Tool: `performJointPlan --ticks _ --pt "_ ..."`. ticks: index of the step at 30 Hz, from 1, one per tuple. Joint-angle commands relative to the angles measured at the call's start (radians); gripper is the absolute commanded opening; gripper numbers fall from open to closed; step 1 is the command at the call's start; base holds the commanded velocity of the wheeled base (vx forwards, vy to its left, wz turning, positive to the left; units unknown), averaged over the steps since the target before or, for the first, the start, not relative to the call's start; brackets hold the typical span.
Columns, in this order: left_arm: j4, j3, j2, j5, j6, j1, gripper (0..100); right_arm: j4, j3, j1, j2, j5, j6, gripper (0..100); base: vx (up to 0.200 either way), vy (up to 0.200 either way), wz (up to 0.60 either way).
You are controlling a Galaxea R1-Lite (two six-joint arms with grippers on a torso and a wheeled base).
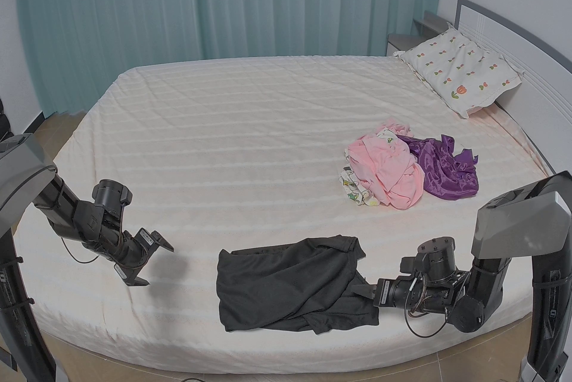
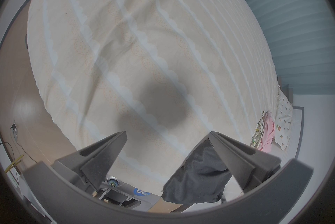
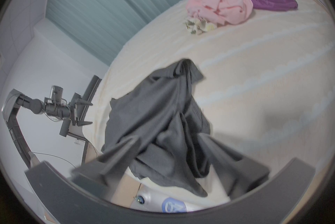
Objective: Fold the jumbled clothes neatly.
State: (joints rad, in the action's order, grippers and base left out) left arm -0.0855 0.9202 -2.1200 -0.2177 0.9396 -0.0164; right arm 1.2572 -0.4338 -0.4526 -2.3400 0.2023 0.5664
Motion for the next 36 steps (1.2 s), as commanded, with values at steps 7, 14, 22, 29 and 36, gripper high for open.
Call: performJointPlan --ticks 7,14,22,29,36 --pt "0.0 0.002 -0.003 0.001 0.001 0.001 100 0.125 -0.037 -0.097 -0.015 0.0 0.02 100 0.0 0.0 0.0" --pt "0.0 0.003 -0.005 0.001 0.001 0.001 100 0.123 -0.059 -0.163 -0.076 0.008 0.047 100 0.0 0.0 0.0" --pt "0.0 0.005 -0.008 0.001 0.001 0.001 100 0.117 -0.066 -0.173 -0.104 0.015 0.038 100 0.0 0.0 0.0" --pt "0.0 0.006 -0.008 0.001 0.001 0.003 100 0.105 -0.132 -0.198 -0.148 0.0 0.036 100 0.0 0.0 0.0" --pt "0.0 0.006 -0.008 0.001 0.001 0.003 100 0.094 -0.083 -0.19 -0.101 -0.006 0.038 0 0.0 0.0 0.0"
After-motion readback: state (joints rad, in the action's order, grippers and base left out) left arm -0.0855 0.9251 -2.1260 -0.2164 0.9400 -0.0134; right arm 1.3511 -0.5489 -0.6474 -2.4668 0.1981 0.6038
